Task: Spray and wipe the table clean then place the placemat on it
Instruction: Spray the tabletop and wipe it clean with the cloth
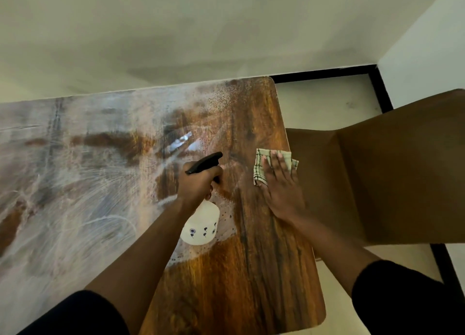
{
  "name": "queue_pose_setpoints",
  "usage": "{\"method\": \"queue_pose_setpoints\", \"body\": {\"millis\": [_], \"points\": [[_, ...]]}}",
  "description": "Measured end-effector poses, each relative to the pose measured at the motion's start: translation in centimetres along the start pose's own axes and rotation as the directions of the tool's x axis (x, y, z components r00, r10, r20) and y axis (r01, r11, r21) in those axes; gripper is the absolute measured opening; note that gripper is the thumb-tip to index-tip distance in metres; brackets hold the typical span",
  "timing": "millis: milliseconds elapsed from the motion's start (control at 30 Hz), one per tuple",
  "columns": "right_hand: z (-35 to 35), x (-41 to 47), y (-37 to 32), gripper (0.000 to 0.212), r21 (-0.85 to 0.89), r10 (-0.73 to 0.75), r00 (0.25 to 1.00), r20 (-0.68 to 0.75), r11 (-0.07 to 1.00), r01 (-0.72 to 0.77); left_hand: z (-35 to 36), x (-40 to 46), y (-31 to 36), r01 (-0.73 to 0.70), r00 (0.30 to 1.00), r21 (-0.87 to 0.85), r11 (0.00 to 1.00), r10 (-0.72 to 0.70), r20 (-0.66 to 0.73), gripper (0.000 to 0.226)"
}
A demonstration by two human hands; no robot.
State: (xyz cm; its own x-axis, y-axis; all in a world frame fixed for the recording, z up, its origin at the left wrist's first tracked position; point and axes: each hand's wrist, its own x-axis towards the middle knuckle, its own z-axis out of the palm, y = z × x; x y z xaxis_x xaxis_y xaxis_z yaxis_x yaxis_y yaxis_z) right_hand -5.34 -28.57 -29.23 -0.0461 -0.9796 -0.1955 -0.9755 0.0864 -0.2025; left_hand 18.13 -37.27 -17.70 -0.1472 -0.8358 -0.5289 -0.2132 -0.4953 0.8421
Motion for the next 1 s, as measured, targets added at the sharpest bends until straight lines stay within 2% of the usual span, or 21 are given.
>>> {"method": "queue_pose_setpoints", "body": {"millis": [133, 467, 800, 867, 1000], "points": [[-0.8, 2.8, 0.7, 0.072, -0.015, 0.04, 0.999, 0.016, 0.999, -0.04, 0.7, 0.0, 0.2, -0.023, 1.0, -0.006, 1.0, 0.023, 0.021, 0.048], [-4.4, 16.2, 3.0, 0.075, 0.019, 0.094, 0.994, 0.049, 0.995, -0.095, 1.3, 4.2, 2.0, -0.093, 0.996, 0.011, 0.996, 0.093, 0.003, 0.042], [-6.2, 25.4, 1.5, 0.071, 0.058, 0.17, 0.985, 0.027, 0.984, -0.171, -0.1, 6.8, 2.9, -0.071, 0.993, -0.011, 0.997, 0.069, -0.092, 0.04], [-6.3, 25.9, -0.2, 0.072, 0.046, 0.121, 0.992, 0.03, 0.991, -0.122, -0.7, 7.0, 3.0, -0.065, 0.993, -0.017, 0.998, 0.063, -0.104, 0.042], [-5.9, 26.5, -5.2, 0.073, 0.025, -0.115, 0.99, 0.08, 0.993, 0.113, -1.7, 7.2, 3.7, -0.069, 0.989, -0.002, 0.998, 0.068, -0.128, 0.043]]}}
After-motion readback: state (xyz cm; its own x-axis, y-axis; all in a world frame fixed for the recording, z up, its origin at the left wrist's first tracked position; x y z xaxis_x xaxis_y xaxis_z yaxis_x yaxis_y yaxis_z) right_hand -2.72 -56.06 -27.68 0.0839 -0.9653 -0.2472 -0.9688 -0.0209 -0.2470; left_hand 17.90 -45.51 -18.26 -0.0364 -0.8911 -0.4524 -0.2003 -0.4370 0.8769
